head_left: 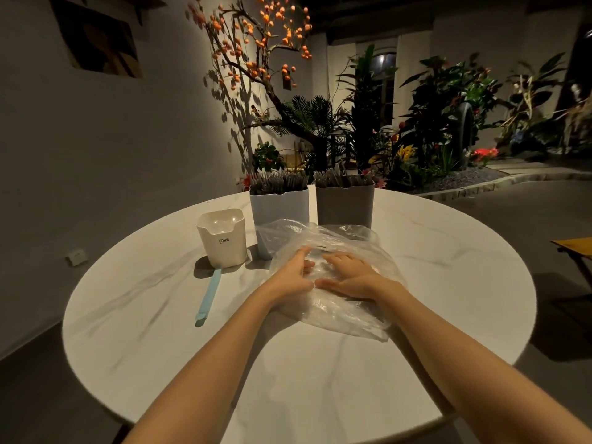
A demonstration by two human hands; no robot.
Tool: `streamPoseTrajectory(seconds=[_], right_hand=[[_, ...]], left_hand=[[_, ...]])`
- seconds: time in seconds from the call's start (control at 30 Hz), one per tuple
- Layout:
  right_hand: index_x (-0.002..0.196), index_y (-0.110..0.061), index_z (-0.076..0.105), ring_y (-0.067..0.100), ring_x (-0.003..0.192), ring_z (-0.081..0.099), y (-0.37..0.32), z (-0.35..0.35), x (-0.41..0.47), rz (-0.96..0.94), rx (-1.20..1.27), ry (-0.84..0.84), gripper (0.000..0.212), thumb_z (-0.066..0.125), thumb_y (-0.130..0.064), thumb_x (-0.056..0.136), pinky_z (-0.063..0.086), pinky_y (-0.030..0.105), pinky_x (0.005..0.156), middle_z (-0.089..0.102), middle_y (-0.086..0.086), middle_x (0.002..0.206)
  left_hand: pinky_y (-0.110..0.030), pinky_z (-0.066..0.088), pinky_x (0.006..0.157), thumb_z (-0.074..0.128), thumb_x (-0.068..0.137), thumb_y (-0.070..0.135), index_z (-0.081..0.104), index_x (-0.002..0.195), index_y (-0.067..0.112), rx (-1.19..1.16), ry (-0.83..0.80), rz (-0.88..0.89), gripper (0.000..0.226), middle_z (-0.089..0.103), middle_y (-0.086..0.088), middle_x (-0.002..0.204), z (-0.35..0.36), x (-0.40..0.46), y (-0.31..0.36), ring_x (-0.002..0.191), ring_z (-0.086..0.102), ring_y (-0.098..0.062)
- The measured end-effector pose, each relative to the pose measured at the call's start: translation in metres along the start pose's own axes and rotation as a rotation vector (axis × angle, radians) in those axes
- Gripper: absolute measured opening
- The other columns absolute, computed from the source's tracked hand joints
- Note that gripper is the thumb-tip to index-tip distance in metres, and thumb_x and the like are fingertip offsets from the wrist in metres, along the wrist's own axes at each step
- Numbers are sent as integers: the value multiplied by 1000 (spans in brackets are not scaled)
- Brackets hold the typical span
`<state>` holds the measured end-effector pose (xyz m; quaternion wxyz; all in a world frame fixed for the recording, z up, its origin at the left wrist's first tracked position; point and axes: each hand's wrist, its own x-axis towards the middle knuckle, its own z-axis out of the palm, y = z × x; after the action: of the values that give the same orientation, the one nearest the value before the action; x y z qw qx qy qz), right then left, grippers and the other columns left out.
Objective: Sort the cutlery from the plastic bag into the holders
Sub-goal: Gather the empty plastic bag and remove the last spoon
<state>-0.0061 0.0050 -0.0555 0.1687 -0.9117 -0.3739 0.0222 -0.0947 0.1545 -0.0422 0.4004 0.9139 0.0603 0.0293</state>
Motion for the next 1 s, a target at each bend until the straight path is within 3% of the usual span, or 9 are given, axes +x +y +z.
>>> streamPoseTrajectory(seconds=[0.17,0.3,0.47,0.53,0.6,0.67,0.77,0.9,1.0], right_hand=[[127,-25,50,20,115,49,-6,2,5,4,-26,63,45,53,-53,92,38,32,99,51,0,132],[108,-20,49,17,90,48,-8,0,4,8,-33,58,28,52,-44,95,40,28,80,59,4,115],[95,-26,47,12,82,50,-10,0,-4,47,57,50,15,48,-41,98,38,24,77,53,-6,96],[94,-31,52,12,83,55,-8,2,-9,85,219,45,13,48,-43,97,41,21,73,58,-7,96],[104,-33,56,16,90,56,-8,0,-12,91,326,46,17,48,-46,97,47,25,82,59,-6,104],[120,-30,54,17,103,52,-8,-2,-14,87,400,19,31,48,-49,96,42,31,99,55,-3,118],[128,-34,54,17,113,47,-10,-12,-23,146,565,10,43,52,-55,90,34,29,100,51,-5,127],[123,-25,58,20,127,45,-17,-28,-35,61,661,-102,30,48,-38,98,32,29,106,50,-7,128],[126,-20,56,28,130,46,-22,-32,-38,26,730,-128,27,47,-21,101,35,31,108,54,7,128]], left_hand=[[-33,44,105,56,89,-3,24,149,25,16,48,32,74,42,-6,144,0,1,-6,129,45,-20],[-26,45,100,55,87,-8,36,144,21,-5,60,50,66,45,-6,142,-5,-1,-11,122,48,-16],[-22,46,91,54,90,-7,44,139,18,-28,119,75,56,48,-5,139,-8,-7,-12,114,51,-13],[-24,48,92,55,92,-2,47,137,18,-42,148,92,50,51,-3,135,-6,-9,-11,112,53,-13],[-29,48,97,55,94,2,48,136,17,-41,172,80,45,52,-2,134,-5,-11,-10,114,54,-15],[-35,46,104,53,92,2,48,136,12,-14,167,57,45,52,-5,135,-5,-11,-12,119,53,-20],[-39,41,108,53,89,4,48,136,12,35,145,3,48,52,-7,137,-6,-11,-15,123,50,-21],[-33,37,109,52,90,8,46,140,10,75,167,-39,50,49,-7,140,-8,-13,-14,127,47,-22],[-35,36,111,49,94,12,41,144,13,111,161,-41,51,44,-7,145,-8,-13,-14,130,44,-25]])
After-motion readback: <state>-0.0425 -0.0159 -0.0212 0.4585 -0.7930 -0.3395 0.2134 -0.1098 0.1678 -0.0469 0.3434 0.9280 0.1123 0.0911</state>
